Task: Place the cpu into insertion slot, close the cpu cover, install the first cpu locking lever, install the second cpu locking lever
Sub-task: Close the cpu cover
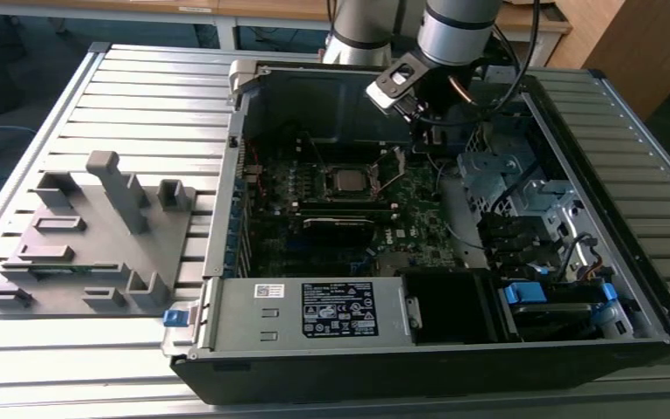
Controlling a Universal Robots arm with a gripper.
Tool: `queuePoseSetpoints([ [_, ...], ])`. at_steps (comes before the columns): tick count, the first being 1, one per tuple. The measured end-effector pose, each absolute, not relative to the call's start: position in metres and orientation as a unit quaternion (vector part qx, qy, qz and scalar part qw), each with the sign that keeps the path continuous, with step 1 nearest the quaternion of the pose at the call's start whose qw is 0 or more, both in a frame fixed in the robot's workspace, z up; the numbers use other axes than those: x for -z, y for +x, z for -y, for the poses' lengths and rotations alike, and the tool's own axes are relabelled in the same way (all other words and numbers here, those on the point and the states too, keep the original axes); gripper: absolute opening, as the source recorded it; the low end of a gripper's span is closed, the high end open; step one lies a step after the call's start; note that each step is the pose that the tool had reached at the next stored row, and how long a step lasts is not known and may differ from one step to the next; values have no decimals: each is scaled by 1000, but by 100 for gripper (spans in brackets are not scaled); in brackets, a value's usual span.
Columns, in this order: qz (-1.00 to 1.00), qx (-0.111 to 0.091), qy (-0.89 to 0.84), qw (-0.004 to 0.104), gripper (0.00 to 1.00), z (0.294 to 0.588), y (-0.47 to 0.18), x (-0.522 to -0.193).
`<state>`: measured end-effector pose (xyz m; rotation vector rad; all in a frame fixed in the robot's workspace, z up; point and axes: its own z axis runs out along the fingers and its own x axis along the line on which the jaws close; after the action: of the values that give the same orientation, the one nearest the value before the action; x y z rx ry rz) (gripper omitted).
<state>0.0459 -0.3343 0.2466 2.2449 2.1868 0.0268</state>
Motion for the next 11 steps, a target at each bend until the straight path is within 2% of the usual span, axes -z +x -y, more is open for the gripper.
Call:
queuePoseSetpoints([
  [11, -698, -9, 716, 4, 10, 334, 38, -246],
])
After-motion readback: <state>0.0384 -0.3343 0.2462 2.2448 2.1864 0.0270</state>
